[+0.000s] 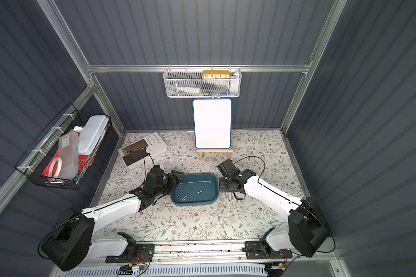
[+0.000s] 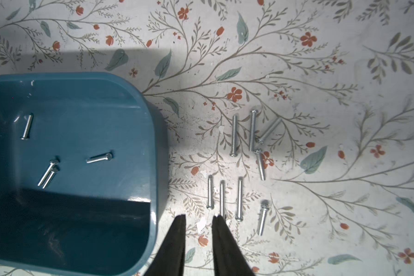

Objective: Take out the screws from the storage box
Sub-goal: Adjust the storage box at the center of the board.

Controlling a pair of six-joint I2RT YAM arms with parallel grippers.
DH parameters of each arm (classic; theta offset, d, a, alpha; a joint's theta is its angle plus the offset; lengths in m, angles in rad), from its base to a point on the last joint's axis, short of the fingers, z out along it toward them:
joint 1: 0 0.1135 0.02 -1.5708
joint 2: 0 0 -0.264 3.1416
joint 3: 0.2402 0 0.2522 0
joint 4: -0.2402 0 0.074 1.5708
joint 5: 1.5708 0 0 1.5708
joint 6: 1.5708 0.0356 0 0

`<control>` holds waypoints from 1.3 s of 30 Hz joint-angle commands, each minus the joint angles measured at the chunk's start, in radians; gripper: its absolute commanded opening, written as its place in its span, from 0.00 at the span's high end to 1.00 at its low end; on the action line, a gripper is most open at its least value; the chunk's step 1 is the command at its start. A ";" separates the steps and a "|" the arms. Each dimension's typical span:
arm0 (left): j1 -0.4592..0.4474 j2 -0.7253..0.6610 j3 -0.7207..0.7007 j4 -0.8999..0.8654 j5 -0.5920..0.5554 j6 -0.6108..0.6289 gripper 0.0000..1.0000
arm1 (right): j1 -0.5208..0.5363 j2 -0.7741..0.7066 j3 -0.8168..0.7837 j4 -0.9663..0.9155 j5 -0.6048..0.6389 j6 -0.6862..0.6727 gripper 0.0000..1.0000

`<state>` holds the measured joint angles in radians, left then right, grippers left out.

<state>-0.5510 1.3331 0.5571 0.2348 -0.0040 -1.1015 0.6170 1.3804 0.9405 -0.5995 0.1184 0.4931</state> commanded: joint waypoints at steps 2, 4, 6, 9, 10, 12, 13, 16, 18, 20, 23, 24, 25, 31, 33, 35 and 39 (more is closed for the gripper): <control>-0.001 0.005 0.017 -0.083 -0.039 0.038 0.19 | -0.002 -0.005 -0.022 -0.026 0.032 0.015 0.75; -0.001 -0.021 0.022 -0.087 -0.037 0.035 0.18 | -0.001 -0.002 -0.028 -0.021 0.028 0.016 0.75; 0.000 -0.053 0.032 -0.089 -0.025 0.031 0.17 | -0.002 0.005 -0.029 -0.020 0.025 0.018 0.75; -0.001 -0.106 0.060 -0.103 -0.014 0.029 0.15 | -0.002 0.019 -0.031 -0.019 0.016 0.017 0.75; 0.000 -0.122 0.076 -0.113 -0.014 0.029 0.14 | -0.002 0.024 -0.031 -0.018 0.012 0.017 0.75; -0.001 -0.142 0.101 -0.132 -0.013 0.029 0.13 | -0.001 0.034 -0.029 -0.014 0.001 0.015 0.75; -0.001 -0.149 0.112 -0.147 -0.013 0.029 0.13 | -0.001 0.038 -0.028 -0.016 -0.004 0.017 0.75; -0.001 -0.160 0.124 -0.239 -0.063 0.021 0.13 | -0.002 0.040 -0.032 -0.013 -0.011 0.019 0.75; 0.000 -0.170 0.114 -0.329 -0.123 -0.024 0.13 | -0.002 0.036 -0.037 -0.012 -0.010 0.018 0.75; -0.001 -0.185 0.096 -0.383 -0.144 -0.045 0.15 | -0.001 0.032 -0.040 -0.012 -0.007 0.016 0.75; 0.000 -0.205 0.063 -0.405 -0.127 -0.057 0.15 | -0.002 0.031 -0.042 -0.012 -0.002 0.017 0.75; -0.001 -0.209 0.051 -0.387 -0.105 -0.048 0.17 | -0.001 0.031 -0.042 -0.012 -0.001 0.016 0.75; -0.001 -0.207 0.038 -0.353 -0.071 -0.025 0.20 | -0.001 0.032 -0.041 -0.012 -0.002 0.016 0.75; -0.001 -0.107 0.040 -0.328 -0.016 0.029 0.28 | -0.002 0.024 -0.039 -0.020 -0.005 0.019 0.75; 0.000 -0.083 0.055 -0.376 -0.060 0.022 0.28 | -0.001 0.018 -0.043 -0.022 -0.001 0.018 0.75; -0.001 -0.080 0.066 -0.407 -0.088 0.015 0.28 | -0.001 0.011 -0.050 -0.024 -0.002 0.017 0.75; 0.000 -0.124 0.083 -0.410 -0.089 0.001 0.26 | -0.001 0.003 -0.063 -0.021 -0.001 0.019 0.75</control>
<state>-0.5510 1.2427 0.6048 -0.1337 -0.0719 -1.1065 0.6170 1.4010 0.8967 -0.5987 0.1123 0.5007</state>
